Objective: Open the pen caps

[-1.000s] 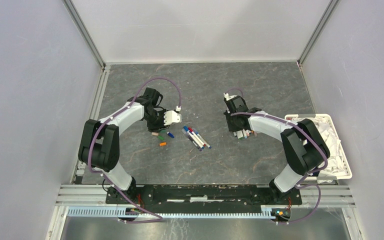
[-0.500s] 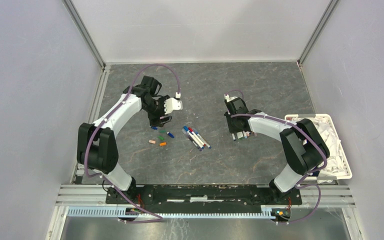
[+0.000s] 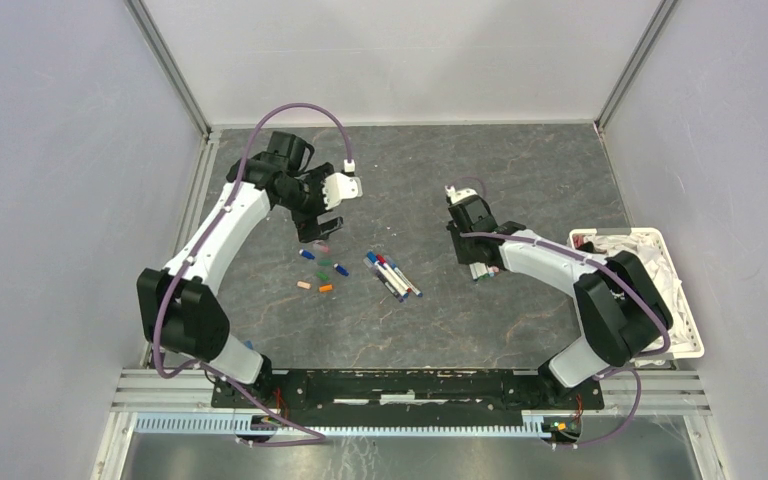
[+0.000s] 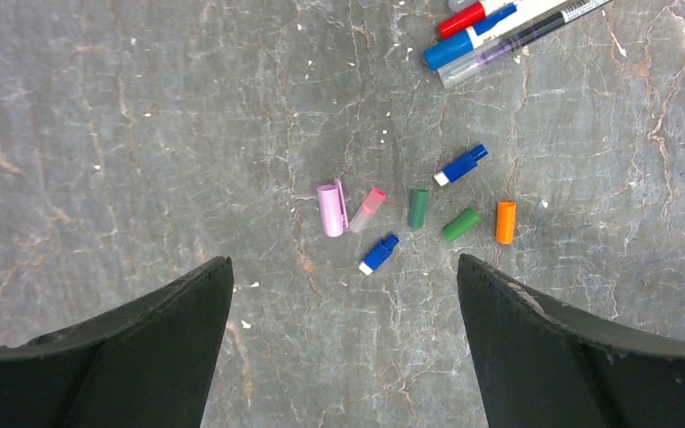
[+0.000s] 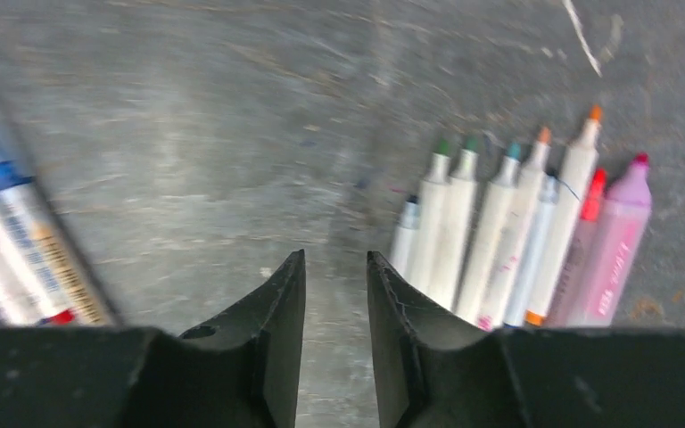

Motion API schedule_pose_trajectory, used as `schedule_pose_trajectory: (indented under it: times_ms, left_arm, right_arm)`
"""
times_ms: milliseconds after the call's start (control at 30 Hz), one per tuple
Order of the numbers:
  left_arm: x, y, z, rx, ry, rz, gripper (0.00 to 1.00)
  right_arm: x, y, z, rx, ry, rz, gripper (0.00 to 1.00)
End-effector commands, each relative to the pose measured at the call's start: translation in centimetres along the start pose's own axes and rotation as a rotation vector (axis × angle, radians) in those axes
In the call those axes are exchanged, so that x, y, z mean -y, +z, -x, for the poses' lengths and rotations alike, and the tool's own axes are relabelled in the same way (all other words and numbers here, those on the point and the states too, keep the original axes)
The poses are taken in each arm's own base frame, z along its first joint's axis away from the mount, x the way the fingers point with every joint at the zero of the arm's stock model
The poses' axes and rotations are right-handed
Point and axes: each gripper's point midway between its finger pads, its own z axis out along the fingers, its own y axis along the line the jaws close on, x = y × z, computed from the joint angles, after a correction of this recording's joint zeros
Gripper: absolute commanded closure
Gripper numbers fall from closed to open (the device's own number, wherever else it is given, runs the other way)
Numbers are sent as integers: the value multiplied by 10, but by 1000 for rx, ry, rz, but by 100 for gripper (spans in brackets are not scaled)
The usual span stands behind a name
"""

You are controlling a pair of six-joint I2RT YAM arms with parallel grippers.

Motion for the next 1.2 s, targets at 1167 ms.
schedule_pose_trajectory:
  times_ms: [1167]
  left_arm:
    - [-27, -99, 55, 247, -65, 279, 0]
  right_arm:
    - [-114, 26, -8, -26, -269, 247, 74]
